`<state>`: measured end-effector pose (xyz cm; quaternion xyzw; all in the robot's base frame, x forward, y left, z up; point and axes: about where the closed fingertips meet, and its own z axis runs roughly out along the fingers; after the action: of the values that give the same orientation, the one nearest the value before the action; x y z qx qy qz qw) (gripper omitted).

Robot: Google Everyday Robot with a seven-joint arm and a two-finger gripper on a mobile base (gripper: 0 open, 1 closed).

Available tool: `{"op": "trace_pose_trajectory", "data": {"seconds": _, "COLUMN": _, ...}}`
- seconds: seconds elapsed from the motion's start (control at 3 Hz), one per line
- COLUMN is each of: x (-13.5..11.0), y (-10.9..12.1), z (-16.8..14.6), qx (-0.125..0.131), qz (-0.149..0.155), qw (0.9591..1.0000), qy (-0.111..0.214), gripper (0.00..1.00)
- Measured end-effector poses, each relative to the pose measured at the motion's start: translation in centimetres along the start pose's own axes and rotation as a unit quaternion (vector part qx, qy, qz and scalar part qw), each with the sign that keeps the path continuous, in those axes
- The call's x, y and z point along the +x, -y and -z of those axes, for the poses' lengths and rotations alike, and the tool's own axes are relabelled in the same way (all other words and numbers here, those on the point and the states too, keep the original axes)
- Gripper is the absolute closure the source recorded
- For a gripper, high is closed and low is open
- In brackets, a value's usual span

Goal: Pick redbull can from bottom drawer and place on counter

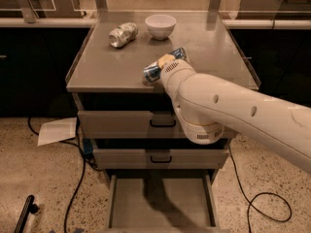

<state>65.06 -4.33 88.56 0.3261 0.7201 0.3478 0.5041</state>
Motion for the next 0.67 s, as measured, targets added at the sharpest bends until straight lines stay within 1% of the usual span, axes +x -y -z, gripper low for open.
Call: {"op": "trace_pose_trajectory", "data": {"seconds": 0.67, "x": 0.00, "y": 0.00, "z": 0.00, "qx": 0.000, "qz": 0.000, "qw": 1.0000, "qy": 0.000, "gripper": 0.34}}
